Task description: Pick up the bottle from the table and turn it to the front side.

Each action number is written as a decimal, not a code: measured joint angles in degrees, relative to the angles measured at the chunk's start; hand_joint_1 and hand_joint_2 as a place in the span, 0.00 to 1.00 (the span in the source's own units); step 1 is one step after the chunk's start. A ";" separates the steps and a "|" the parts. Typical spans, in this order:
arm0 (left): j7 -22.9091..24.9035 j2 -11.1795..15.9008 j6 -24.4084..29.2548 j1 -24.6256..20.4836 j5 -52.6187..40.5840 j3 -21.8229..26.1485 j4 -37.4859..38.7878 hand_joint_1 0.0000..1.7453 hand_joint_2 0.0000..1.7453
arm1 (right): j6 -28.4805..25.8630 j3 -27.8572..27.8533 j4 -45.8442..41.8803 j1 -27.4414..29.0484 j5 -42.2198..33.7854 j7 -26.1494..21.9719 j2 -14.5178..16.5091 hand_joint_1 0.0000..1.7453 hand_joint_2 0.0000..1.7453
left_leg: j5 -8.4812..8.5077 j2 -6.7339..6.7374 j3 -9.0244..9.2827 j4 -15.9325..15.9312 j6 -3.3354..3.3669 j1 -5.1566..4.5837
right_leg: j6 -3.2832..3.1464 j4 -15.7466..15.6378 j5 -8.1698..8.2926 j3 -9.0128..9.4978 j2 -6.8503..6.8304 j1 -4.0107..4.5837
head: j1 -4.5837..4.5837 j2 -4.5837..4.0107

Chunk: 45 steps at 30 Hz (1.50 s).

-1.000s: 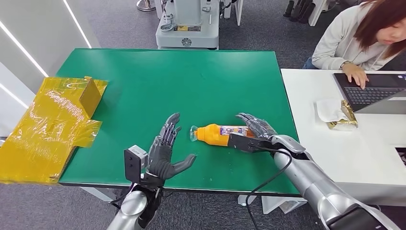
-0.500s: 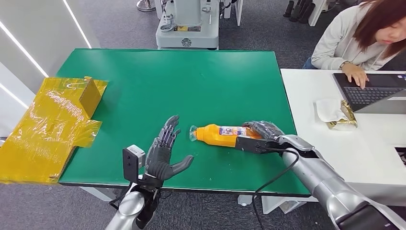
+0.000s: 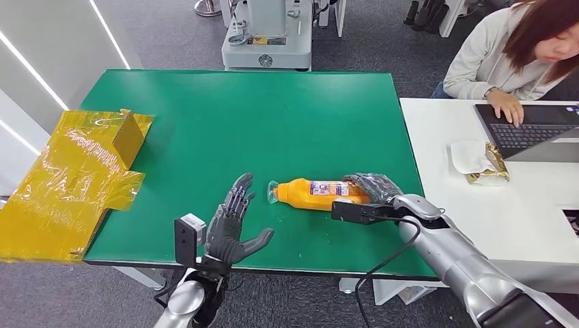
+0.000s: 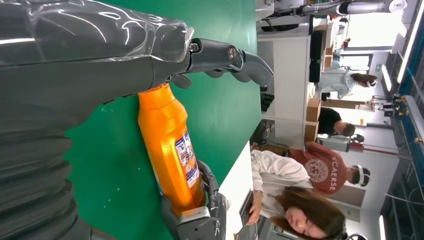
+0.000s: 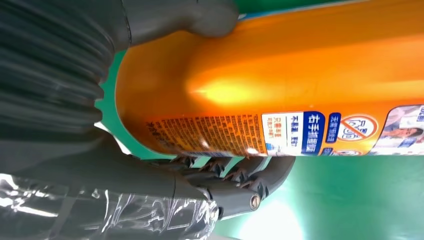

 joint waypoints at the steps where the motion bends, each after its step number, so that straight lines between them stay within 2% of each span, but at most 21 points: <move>1: 0.00 0.03 0.05 0.12 -0.02 0.05 0.00 0.00 1.00 | -0.33 0.00 -0.10 0.17 0.01 -0.02 0.05 1.00 1.00 | 0.00 0.00 0.00 0.00 0.00 0.00 | 0.00 0.00 0.00 0.00 0.00 0.00 | 0.00 0.00; 4: -0.09 0.13 0.58 0.39 -0.31 0.21 0.00 0.00 1.00 | -0.83 -0.03 -0.25 0.58 -1.40 -1.17 0.25 1.00 1.00 | 0.00 -0.01 0.01 0.00 0.00 0.01 | 0.00 0.00 0.00 0.00 -0.01 0.01 | -0.02 0.00; 6: -0.60 0.16 2.13 0.70 -1.15 0.42 -0.10 0.00 1.00 | -1.83 -1.22 -1.53 2.70 -7.44 -5.41 0.51 1.00 1.00 | 0.00 -0.09 0.00 -0.01 0.00 0.04 | -0.01 -0.01 -0.02 0.03 -0.08 0.04 | 0.01 0.00; 9: -1.30 0.23 4.01 1.45 -2.33 0.86 -0.34 0.00 1.00 | -5.20 -6.24 -7.38 9.97 -17.43 -10.87 1.56 1.00 1.00 | -0.04 -0.18 -0.02 -0.02 -0.02 0.04 | -0.03 -0.01 -0.06 0.03 -0.16 0.05 | 0.01 0.00; 13: -1.68 0.20 4.33 1.65 -2.61 1.14 -0.43 0.00 1.00 | -9.29 -10.62 -14.82 18.55 -19.69 -11.00 2.93 1.00 1.00 | -0.08 -0.28 -0.08 -0.04 -0.02 0.03 | -0.04 0.00 -0.25 0.00 -0.28 0.04 | -0.01 0.00; 21: -2.28 0.17 5.60 1.58 -3.52 1.49 -0.61 0.00 1.00 | -12.48 -15.03 -22.18 26.94 -20.51 -11.18 4.27 1.00 1.00 | -0.12 -0.25 -0.10 -0.04 -0.01 0.02 | -0.03 -0.02 -0.25 -0.01 -0.26 0.03 | -0.01 0.00; 35: -2.98 0.86 7.86 1.47 -4.96 4.08 -1.37 0.00 1.00 | -14.96 -17.57 -27.16 32.05 -22.27 -11.90 5.67 1.00 1.00 | -0.12 -0.25 -0.08 -0.04 -0.03 0.02 | -0.04 -0.01 -0.26 -0.01 -0.26 0.03 | 0.00 0.00; 42: -0.84 1.84 1.32 -1.61 -2.58 5.83 -0.45 0.00 1.00 | -17.52 -19.29 -29.02 32.43 -25.30 -15.54 8.20 1.00 1.00 | -0.09 -0.24 -0.09 -0.05 -0.05 0.03 | -0.07 0.01 -0.22 -0.02 -0.25 0.03 | -0.01 0.00; 45: -0.88 2.10 1.06 -4.04 -3.92 5.84 1.23 0.00 1.00 | -18.22 -19.95 -29.14 30.77 -25.42 -16.25 9.48 1.00 1.00 | -0.05 -0.22 -0.07 -0.04 -0.07 0.03 | -0.11 0.01 -0.18 -0.02 -0.24 0.03 | 0.00 0.00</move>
